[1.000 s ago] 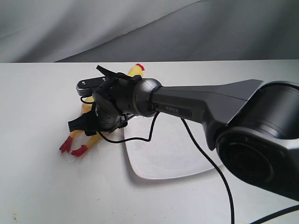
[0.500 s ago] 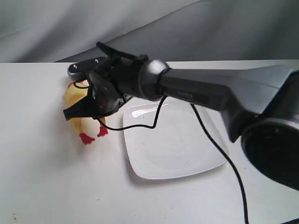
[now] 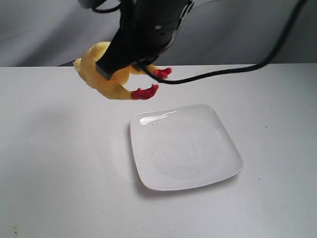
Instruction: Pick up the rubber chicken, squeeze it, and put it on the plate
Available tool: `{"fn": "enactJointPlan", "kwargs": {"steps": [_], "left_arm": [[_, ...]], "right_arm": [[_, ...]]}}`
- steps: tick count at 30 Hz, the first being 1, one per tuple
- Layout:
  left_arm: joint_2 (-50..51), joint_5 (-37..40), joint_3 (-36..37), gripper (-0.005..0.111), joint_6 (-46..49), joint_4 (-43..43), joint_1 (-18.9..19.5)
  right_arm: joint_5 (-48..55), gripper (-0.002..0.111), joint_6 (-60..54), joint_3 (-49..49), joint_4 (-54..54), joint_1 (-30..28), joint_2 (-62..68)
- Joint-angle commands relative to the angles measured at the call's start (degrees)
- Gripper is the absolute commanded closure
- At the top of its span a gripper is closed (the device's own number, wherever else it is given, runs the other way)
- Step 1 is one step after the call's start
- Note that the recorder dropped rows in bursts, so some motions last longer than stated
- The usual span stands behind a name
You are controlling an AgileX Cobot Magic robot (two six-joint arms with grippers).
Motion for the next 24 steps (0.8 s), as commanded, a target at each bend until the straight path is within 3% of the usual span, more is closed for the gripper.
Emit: {"fn": "enactJointPlan", "kwargs": {"steps": [1, 11, 15, 19, 24], "left_arm": [[-0.2, 0.1, 0.3, 0.107, 0.0, -0.5, 0.2], [-0.2, 0.1, 0.3, 0.107, 0.0, -0.5, 0.2], [-0.2, 0.1, 0.3, 0.107, 0.0, -0.5, 0.2], [-0.2, -5.0, 0.3, 0.107, 1.9, 3.6, 0.2], [-0.2, -13.2, 0.3, 0.107, 1.6, 3.6, 0.2]], "right_arm": [[0.7, 0.108, -9.4, 4.2, 3.6, 0.1, -9.5], [0.7, 0.108, -15.5, 28.7, 1.2, 0.1, -30.5], [-7.8, 0.108, -17.1, 39.4, 1.2, 0.1, -37.9], [-16.5, 0.108, -17.5, 47.6, 1.4, 0.1, -42.6], [-20.4, 0.108, -17.3, 50.0, 1.3, 0.1, -43.5]]}}
